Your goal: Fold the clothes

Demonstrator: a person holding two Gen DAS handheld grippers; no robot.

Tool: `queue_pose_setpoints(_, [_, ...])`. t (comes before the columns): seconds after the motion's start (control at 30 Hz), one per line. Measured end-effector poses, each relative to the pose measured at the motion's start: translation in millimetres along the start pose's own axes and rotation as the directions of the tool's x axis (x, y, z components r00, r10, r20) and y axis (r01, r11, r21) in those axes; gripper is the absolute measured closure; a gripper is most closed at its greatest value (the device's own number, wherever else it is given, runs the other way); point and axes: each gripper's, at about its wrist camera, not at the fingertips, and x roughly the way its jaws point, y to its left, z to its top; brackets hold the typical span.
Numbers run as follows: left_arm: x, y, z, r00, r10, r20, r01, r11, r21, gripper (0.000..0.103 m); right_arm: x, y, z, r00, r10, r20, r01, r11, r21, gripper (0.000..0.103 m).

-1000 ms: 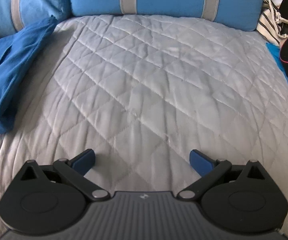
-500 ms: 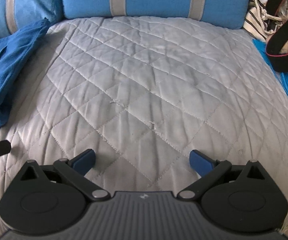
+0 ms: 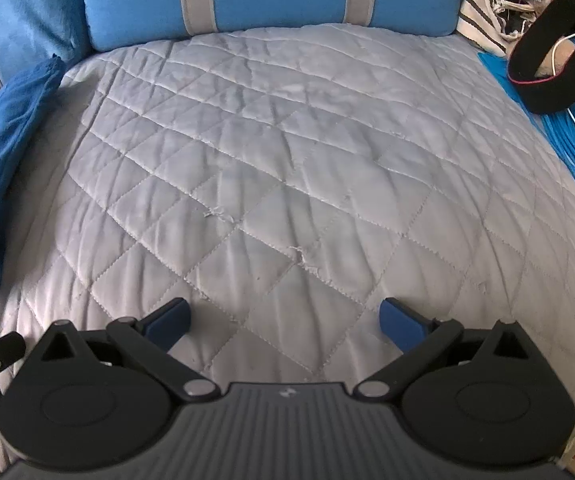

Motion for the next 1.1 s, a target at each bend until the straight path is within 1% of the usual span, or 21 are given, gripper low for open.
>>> queue_pose_setpoints(0.13, [1.7, -2.3, 5.0, 0.999, 0.017, -0.042, -0.017, 1.0, -0.016, 0.0, 0.0, 1.2, -1.2, 1.0, -0.006, 0.006, 0.006, 1.0, -0.001, 0.0])
queue_pose_setpoints(0.23, [1.9, -4.0, 5.9, 0.998, 0.029, -0.055, -0.03, 0.999, -0.026, 0.0, 0.2, 4.1, -2.3, 1.0, -0.021, 0.01, 0.021, 1.0, -0.007, 0.0])
queue_pose_setpoints(0.8, [-2.0, -9.3, -3.5, 0.998, 0.056, 0.005, -0.056, 0.998, -0.043, 0.0, 1.3, 7.2, -3.7, 0.998, -0.048, 0.033, 0.048, 0.999, 0.02, 0.0])
queue_pose_setpoints(1.1, [-1.1, -10.6, -3.9, 0.998, 0.059, 0.013, -0.058, 0.997, -0.047, 0.0, 0.9, 6.8, -5.3, 0.998, -0.045, 0.044, 0.044, 0.999, 0.024, 0.0])
